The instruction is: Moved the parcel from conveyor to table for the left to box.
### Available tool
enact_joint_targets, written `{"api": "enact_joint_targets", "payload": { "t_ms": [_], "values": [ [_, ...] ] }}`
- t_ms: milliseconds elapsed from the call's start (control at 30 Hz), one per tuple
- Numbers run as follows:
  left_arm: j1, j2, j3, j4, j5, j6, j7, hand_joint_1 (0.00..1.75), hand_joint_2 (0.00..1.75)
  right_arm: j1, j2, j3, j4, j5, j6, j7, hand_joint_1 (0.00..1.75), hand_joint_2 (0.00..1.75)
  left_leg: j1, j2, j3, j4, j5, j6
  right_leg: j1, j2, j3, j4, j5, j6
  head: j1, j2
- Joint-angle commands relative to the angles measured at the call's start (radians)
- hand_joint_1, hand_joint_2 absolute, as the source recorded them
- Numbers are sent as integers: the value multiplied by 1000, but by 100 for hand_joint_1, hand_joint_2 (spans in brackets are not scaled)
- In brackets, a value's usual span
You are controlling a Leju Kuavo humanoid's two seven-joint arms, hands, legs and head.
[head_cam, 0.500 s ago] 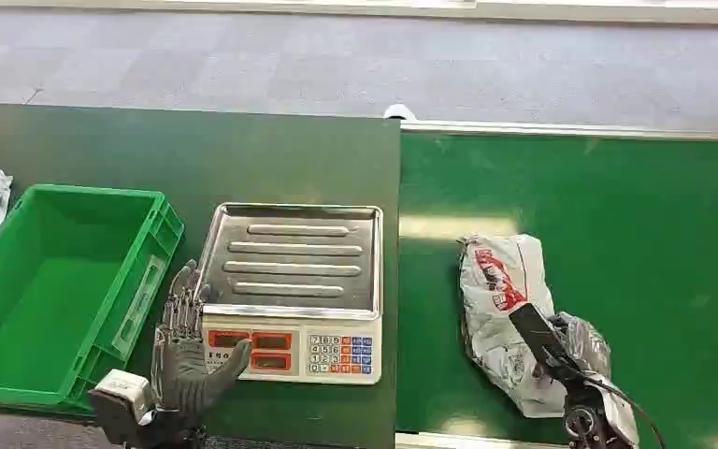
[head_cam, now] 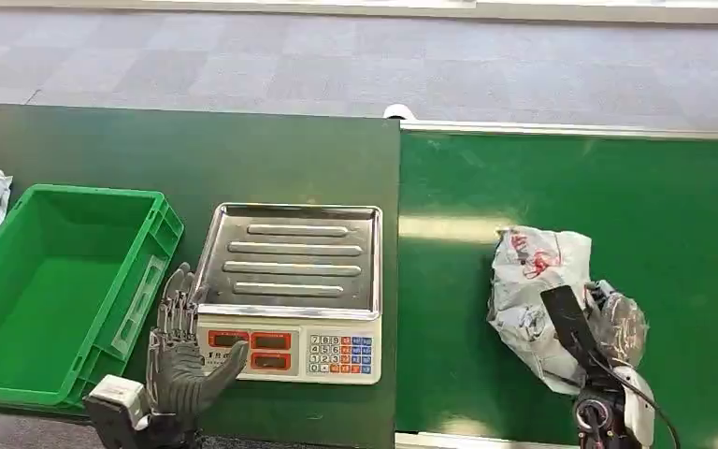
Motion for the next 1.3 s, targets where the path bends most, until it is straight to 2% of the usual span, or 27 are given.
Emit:
{"api": "enact_joint_targets", "payload": {
  "t_ms": [33,133,267,300,367,433,533,567,633,767,1100,1167,1200,1300],
  "values": [
    [-34,15,-34,77,14,3,-28,0,175,-74,63,87,-178,-41,-45,-71,175,175,-1,3,0,0,0,1,-1,3,-2,1,1,-2,0,0],
    [-50,12,-41,93,13,2,-32,0,175,-116,59,129,-165,-55,-39,-65,175,175,-1,5,0,-1,1,2,0,4,-2,0,2,-3,0,0],
    [-50,13,-40,92,14,2,-32,0,175,-117,55,131,-157,-59,-43,-63,175,175,-1,2,1,-1,1,1,0,1,0,0,1,-2,0,0],
    [-60,15,-45,100,17,-13,-32,0,175,-141,51,146,-140,-85,-31,-92,175,175,-1,1,1,-1,1,1,0,0,0,0,1,-2,0,0],
    [-87,5,-41,120,15,-24,-38,0,175,-219,52,194,-77,-89,-6,-107,175,175,-1,3,1,-1,1,2,-1,2,0,0,1,-1,0,0],
    [-143,-6,-45,148,12,-45,-42,0,175,-342,57,275,64,-122,118,-107,175,175,-1,6,0,0,1,2,-1,5,-2,1,2,-2,0,0],
    [-221,-15,-48,171,6,-58,-28,0,175,-453,131,334,277,-160,200,-110,175,175,0,8,0,0,2,1,0,7,-2,1,4,-2,0,0],
    [-237,-18,-45,171,4,-60,-18,0,175,-461,156,344,314,-190,222,-124,175,175,0,10,0,-2,4,2,1,8,-3,-1,7,-5,0,0],
    [-261,-28,-30,167,1,-66,4,0,175,-458,201,389,378,-230,266,-144,175,175,0,5,2,-1,3,0,1,4,0,0,3,-4,0,0],
    [-312,-53,-21,201,-13,-86,23,0,175,-448,250,486,482,-249,312,-180,175,175,1,4,3,-1,4,0,2,3,1,0,3,-3,0,0],
    [-320,-63,7,201,-25,-77,29,0,175,-470,265,512,631,-312,331,-208,175,175,0,1,0,-1,4,0,1,0,0,0,3,-3,0,0],
    [-314,-64,13,195,-27,-71,30,0,175,-483,267,497,665,-316,304,-179,171,175,0,1,-1,-1,5,0,1,0,-1,0,3,-4,0,0],
    [-304,-63,16,183,-31,-66,31,0,175,-492,271,482,693,-323,285,-168,0,175,1,1,-1,-1,4,0,1,0,-1,0,3,-4,0,0],
    [-298,-65,22,176,-35,-59,34,0,175,-498,270,446,717,-342,245,-160,0,175,0,1,-1,-1,4,0,1,0,-1,0,3,-3,0,0]
  ]
}}
